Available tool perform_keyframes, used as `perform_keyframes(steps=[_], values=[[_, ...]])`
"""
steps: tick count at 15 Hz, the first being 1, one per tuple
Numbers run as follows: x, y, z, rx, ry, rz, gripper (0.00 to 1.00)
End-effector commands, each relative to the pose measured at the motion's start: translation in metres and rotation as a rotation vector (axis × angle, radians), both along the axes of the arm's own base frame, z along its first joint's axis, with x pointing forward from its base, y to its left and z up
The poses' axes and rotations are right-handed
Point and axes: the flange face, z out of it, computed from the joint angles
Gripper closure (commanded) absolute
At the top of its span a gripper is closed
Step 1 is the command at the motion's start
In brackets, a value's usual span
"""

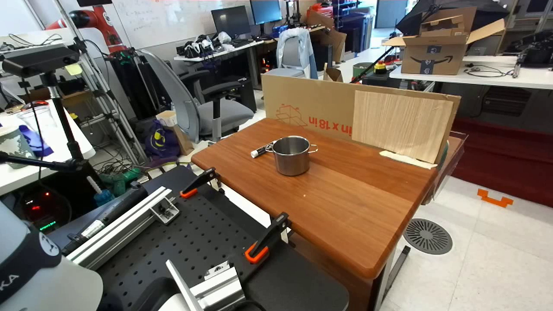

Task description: Get the marker from the table and put it in the pot

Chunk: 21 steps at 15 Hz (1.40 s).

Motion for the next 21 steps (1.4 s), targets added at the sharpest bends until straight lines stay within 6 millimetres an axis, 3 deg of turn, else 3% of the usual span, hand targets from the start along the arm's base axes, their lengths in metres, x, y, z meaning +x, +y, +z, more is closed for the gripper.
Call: perform_keyframes(steps=[1, 10, 21], values=[[0.017, 0.012, -0.012, 0.022, 0.011, -0.009, 0.0], [0.091, 0.056, -0.069, 0.103, -0.022, 0.038, 0.0], [0.169, 0.091, -0.143, 0.107, 0.076, 0.039, 0.0]])
